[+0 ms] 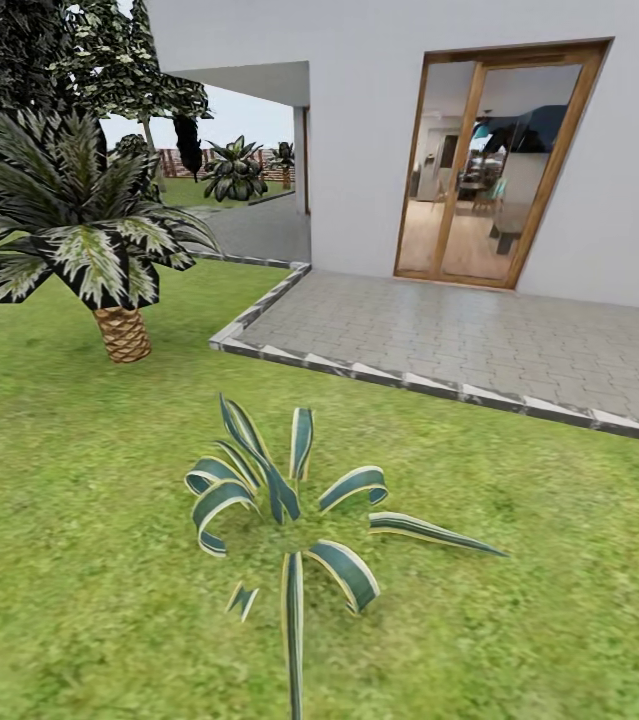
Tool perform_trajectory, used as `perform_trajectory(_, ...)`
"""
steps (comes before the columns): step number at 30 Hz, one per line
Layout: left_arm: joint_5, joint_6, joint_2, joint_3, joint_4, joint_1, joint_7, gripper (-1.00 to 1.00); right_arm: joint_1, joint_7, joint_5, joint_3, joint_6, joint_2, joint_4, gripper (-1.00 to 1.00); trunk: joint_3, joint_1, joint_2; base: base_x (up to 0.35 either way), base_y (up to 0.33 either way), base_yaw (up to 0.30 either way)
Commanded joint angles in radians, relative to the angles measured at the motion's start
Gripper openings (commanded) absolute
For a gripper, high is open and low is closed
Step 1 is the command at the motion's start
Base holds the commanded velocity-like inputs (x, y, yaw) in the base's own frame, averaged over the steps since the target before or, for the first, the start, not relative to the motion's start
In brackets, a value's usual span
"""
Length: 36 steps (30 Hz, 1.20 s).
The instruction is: Take the three Easter eggs out of the wicker basket on the lawn in the garden, then place them on the lawn next to a single tree (choose any tree) so that all three eggs are next to the same tree and none are left in the basket.
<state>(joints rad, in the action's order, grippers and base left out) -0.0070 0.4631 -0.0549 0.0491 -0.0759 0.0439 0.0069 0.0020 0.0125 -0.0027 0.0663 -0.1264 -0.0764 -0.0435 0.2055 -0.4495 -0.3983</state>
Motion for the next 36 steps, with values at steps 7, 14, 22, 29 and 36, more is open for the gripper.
perform_trajectory(7,0.000,0.003,0.000,0.004,0.001,0.001,0.001,1.00,0.000,0.001,0.000,0.006,-0.002,0.000,-0.001,1.00,0.002,-0.001,-0.002,0.000,0.141,0.000)
perform_trajectory(14,0.000,0.003,0.000,0.004,0.001,0.001,0.001,1.00,0.000,0.001,0.000,0.006,-0.002,0.000,0.000,1.00,0.002,-0.001,-0.002,0.000,0.126,0.000)
perform_trajectory(22,0.001,0.003,0.000,0.005,0.001,0.001,0.001,1.00,0.000,0.001,0.000,0.004,-0.002,0.000,0.000,1.00,0.002,-0.001,-0.002,-0.018,0.125,-0.002)
perform_trajectory(29,0.001,0.003,0.000,0.004,0.000,0.001,0.001,1.00,0.000,0.001,0.000,0.004,-0.003,0.000,0.000,1.00,0.002,-0.001,-0.002,-0.014,0.110,-0.075)
perform_trajectory(36,0.001,0.003,0.000,0.004,0.001,0.001,0.001,1.00,0.000,0.001,0.000,0.003,-0.002,0.001,0.000,1.00,0.002,-0.001,-0.002,-0.005,0.071,-0.022)
